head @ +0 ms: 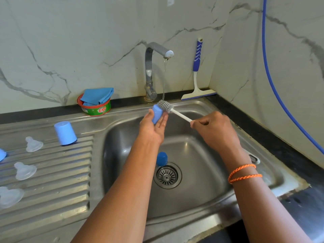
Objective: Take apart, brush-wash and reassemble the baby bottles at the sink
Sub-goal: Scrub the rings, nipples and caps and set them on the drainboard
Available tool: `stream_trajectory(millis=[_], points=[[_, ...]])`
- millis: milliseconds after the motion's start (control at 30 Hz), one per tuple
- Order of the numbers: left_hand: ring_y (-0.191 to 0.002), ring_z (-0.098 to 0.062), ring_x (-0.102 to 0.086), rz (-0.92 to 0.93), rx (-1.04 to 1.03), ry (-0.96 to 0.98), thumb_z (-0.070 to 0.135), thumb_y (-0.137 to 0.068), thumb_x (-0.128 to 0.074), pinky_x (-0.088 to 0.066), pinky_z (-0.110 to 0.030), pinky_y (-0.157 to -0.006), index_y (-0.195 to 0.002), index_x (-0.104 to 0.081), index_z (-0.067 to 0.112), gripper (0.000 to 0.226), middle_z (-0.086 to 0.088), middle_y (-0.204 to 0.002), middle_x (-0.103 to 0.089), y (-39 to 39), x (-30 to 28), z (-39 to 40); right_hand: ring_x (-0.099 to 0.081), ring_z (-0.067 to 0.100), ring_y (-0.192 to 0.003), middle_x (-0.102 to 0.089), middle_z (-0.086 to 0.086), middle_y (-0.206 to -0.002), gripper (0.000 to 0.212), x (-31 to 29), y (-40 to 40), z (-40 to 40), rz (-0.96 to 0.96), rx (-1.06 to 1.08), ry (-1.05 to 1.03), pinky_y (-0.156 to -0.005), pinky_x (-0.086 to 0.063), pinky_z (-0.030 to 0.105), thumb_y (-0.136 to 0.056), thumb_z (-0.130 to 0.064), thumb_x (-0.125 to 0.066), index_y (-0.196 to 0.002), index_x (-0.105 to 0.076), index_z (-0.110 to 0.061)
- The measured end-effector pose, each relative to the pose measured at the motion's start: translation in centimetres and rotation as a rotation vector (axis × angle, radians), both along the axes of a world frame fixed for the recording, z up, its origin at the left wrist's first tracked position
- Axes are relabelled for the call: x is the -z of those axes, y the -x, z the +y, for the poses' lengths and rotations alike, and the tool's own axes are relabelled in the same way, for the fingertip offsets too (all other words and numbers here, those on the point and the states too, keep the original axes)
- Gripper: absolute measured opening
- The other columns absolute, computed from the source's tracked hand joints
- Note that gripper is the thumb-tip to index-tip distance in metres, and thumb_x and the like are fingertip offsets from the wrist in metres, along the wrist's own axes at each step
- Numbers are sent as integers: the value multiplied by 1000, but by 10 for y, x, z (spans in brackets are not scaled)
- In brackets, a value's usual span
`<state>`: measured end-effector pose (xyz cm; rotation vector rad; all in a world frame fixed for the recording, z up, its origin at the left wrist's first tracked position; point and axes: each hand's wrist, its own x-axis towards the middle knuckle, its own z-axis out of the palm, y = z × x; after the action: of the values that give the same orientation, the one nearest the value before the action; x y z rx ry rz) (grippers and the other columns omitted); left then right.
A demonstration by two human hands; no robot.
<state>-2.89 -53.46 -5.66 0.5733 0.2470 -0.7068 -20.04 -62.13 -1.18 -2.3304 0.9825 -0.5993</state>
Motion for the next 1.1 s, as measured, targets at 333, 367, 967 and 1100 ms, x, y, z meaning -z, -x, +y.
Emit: stream_trajectory(millis=[333, 367, 967, 1100], points=[[-95, -38, -74, -13, -6, 8, 12, -101, -65, -59, -48, -98, -133, -58, 3, 34, -27, -112, -68, 2, 2, -2, -43, 16, -52, -53, 4, -55, 31, 1, -2, -2, -57, -83, -87, -55, -38, 30, -92, -38, -74, -75, -80, -12], [-98, -38, -73, -3, -36, 9, 12, -101, -66, -60, -47, -96, -136, -58, 4, 37, -26, -117, -67, -1, 4, -2, -44, 17, -53, -54, 6, -57, 31, 1, -1, -3, -41, -87, -85, -56, -39, 32, -92, -39, -74, -78, -80, -11], [-93, -37, -76, 44, -99, 82, 13, -97, -72, -63, -46, -90, -131, -63, 7, 36, -27, -121, -67, 3, 7, -6, -47, 19, -50, -56, 7, -54, 35, -2, 1, -2, -36, -17, -35, -52, -40, 35, -94, -37, -74, -67, -77, -16], [-90, -33, -77, -81, 24, -11, 15, -98, -70, -64, -38, -81, -131, -66, 21, 34, -24, -123, -66, 10, 6, -9, -44, 21, -50, -54, 7, -55, 39, -1, -1, -2, -70, 21, -30, -50, -38, 32, -96, -35, -72, -61, -71, -18]])
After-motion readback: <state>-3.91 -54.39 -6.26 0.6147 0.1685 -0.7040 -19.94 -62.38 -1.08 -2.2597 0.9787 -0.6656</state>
